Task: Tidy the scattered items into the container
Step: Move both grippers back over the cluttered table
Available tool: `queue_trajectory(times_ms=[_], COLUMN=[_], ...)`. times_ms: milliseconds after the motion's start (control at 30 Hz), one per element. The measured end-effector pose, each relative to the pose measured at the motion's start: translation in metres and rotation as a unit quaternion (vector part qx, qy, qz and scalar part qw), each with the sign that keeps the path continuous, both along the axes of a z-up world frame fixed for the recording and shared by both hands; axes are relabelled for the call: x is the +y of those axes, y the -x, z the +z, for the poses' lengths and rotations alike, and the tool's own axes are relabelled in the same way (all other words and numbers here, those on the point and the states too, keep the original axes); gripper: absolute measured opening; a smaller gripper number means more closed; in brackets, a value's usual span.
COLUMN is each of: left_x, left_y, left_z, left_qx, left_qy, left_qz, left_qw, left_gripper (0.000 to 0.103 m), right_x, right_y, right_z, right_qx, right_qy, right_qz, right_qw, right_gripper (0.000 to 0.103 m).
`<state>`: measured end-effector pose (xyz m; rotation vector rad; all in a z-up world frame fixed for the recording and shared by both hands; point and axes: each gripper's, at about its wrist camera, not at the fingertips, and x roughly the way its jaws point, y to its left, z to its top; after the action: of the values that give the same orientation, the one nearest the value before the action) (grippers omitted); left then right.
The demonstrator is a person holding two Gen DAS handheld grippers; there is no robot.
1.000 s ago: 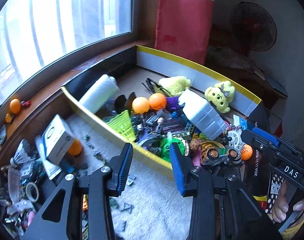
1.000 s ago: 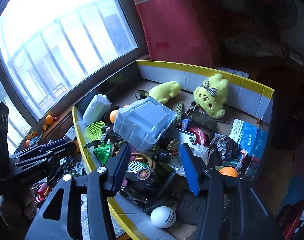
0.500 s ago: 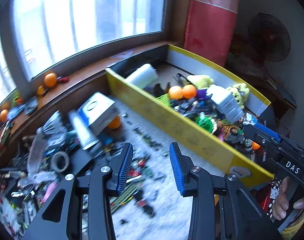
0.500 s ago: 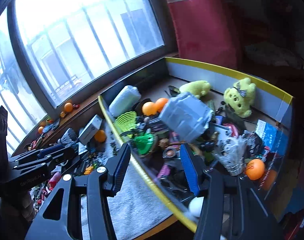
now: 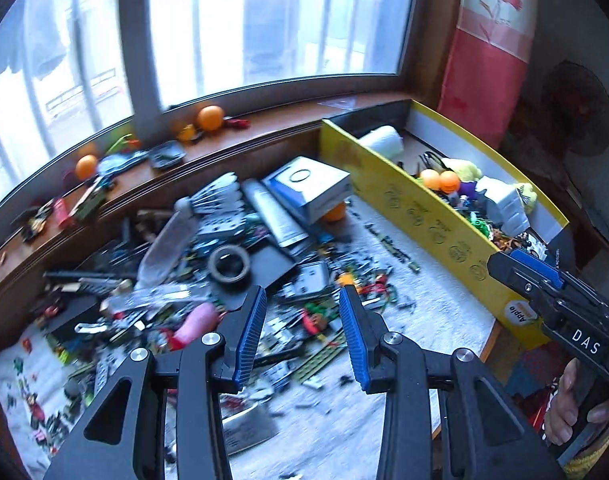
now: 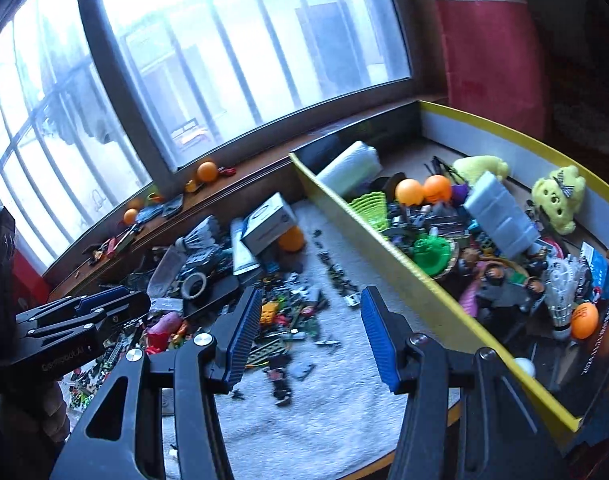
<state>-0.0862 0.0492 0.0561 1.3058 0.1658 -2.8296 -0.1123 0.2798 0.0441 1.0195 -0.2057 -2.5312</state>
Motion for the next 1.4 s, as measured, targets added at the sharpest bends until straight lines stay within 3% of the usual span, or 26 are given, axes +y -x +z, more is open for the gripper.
queue_trajectory(times_ms=[633,767,867,1400], left_x=[-0.033,-0.038,-0.043,-0.077], left_y=[-0.038,-0.043,-0.046,-0.065], left_z=[-0.01,-0.016,-0.02,-0.051], left_qx=[-0.013,-0.023,-0.027,-0.068], left_qy=[-0.011,-0.017,-0.016,-0.013], left_qz=[0.022,0.028,0.033,0.048], left_qw=[0.9996,0.9992,0.999,0.9964], left_gripper=[0.039,0.039,0.039,0.039], right_x=[-0.051,-0.062,-0.07,-0.111], right_y=[-0.032,-0.039,-0.044,-0.056], right_z=[-0.001,-0.003,-0.004,-0.034], right_qx=[-0.013,-0.012,-0.012,-0.062], right_qy=[-0.02,-0.028,-0.034,-0.064], right_qz=[0.026,0.029,0.036,0.067], right_qw=[0.999,0.999,0.999,0.994], right_gripper=[0.052,0.065,0.065,0.065])
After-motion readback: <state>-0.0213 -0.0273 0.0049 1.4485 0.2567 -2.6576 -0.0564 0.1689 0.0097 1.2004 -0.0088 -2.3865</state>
